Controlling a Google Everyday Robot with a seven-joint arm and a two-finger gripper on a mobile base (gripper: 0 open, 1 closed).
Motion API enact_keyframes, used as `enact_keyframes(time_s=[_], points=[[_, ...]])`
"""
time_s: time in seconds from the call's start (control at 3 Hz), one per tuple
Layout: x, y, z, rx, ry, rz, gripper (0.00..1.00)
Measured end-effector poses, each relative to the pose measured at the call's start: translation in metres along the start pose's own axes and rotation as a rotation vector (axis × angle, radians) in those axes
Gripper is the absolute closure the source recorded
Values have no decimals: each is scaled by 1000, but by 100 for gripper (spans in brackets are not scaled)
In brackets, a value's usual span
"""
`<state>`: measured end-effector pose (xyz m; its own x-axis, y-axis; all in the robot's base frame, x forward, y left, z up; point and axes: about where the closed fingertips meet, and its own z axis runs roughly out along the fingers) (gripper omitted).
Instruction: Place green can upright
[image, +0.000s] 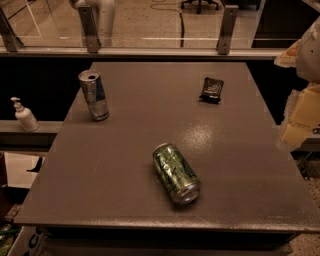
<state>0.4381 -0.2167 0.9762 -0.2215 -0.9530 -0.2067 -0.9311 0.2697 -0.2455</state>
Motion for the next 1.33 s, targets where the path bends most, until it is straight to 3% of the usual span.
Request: enact_keyframes(time_s=[0.67, 1.33], points=[[-3, -2, 0, 9, -20, 22, 0], [-39, 27, 14, -29, -58, 147, 0]])
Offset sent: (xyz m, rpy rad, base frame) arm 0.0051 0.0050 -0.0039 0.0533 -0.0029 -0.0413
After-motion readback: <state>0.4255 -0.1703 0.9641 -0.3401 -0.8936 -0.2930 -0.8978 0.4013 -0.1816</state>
